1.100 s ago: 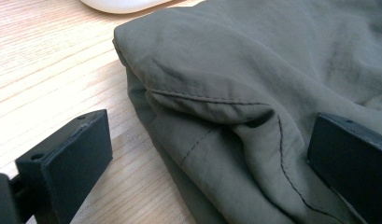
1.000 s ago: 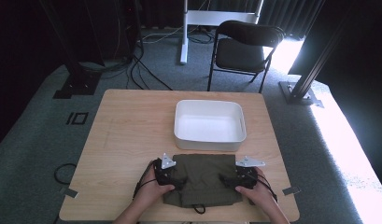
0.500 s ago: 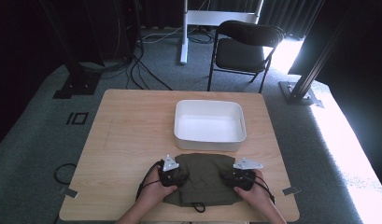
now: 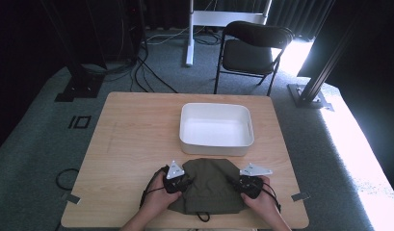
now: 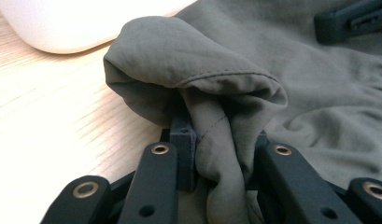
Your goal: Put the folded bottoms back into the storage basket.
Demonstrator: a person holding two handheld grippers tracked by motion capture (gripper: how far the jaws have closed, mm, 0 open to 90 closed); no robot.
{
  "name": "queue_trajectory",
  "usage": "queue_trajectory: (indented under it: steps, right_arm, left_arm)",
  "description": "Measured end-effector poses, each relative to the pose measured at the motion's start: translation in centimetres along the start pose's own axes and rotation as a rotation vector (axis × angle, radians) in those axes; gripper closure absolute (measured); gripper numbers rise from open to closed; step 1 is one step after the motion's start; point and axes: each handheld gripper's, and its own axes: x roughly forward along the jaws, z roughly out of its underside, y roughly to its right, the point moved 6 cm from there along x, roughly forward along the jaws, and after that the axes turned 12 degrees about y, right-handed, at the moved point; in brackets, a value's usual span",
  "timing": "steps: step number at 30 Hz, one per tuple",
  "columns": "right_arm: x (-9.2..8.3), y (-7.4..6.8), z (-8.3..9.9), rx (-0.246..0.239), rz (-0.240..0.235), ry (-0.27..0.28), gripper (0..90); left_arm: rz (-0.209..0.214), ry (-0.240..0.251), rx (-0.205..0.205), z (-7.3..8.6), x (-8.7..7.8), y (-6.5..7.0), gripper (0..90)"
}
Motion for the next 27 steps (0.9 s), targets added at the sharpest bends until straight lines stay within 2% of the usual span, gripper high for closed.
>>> queue_trajectory:
  steps: [1,3,10,13,14,20,27]
  right_arm:
    - [-0.2,-0.1,-0.3,-0.002,-0.005,-0.002,78.7]
    - [-0.6,-0.3,-0.8,0.031,-0.029,0.018,78.7]
    - [-1.8,-1.4,-1.8,0.046,-0.067,0.036,78.9]
    - [-2.2,-1.6,-2.1,0.067,-0.077,0.048,79.0]
    - [-2.4,-1.6,-2.4,0.083,-0.087,0.061,79.1]
    - [-4.0,-1.9,-4.1,0.085,-0.106,0.101,79.2]
    - [-5.3,-1.5,-6.4,0.118,-0.123,0.165,79.2]
  left_arm:
    - [0.007,0.003,-0.005,-0.2,-0.2,0.0,76.5]
    - [0.010,0.015,-0.008,-0.7,-0.6,0.1,76.8]
    - [0.038,0.042,-0.034,-2.2,-1.8,0.4,76.9]
    - [0.046,0.053,-0.041,-2.6,-2.1,0.6,77.0]
    - [0.049,0.057,-0.035,-2.8,-2.2,0.7,76.9]
    - [0.068,0.098,-0.024,-4.6,-3.2,1.3,77.0]
    - [0.075,0.146,-0.022,-6.8,-3.6,1.1,77.2]
